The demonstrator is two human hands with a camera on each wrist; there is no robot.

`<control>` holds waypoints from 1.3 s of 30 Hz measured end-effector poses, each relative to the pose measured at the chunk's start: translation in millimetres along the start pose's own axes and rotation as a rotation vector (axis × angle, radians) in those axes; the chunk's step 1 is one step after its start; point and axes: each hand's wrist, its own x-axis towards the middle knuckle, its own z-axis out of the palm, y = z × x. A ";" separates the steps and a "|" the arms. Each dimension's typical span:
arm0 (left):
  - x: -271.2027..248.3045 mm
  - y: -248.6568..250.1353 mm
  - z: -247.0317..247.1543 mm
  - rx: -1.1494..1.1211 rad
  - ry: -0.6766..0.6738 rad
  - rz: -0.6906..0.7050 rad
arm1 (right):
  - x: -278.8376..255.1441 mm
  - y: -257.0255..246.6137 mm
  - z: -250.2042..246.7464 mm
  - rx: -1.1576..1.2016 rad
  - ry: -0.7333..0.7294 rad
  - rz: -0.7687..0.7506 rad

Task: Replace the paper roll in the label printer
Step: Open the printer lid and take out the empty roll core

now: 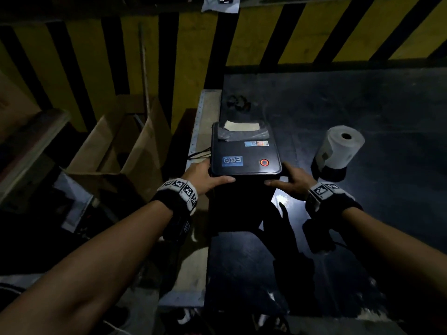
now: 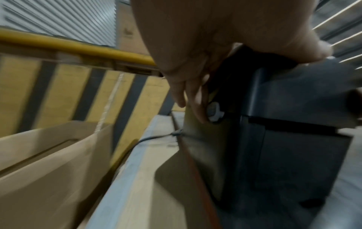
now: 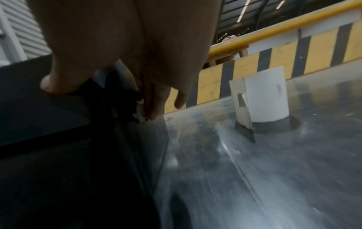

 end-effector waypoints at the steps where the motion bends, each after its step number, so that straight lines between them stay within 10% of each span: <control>1: 0.4 3.4 -5.1 0.010 0.009 0.026 | 0.1 -4.5 -5.0 -0.023 0.001 -0.024; 11: 37.4 53.5 -68.6 0.062 0.146 -0.044 | 32.0 -65.3 -72.7 -0.093 0.130 -0.024; 23: 80.3 37.0 -43.8 -0.696 0.375 0.102 | 100.9 -84.6 -91.0 0.219 0.494 0.102; 35: 115.6 18.8 -24.1 -0.412 0.362 0.069 | 134.2 -52.3 -81.0 0.445 0.427 0.040; 39: 101.6 -0.7 -11.8 -0.187 0.257 0.068 | 111.0 -35.7 -53.5 0.187 0.233 0.075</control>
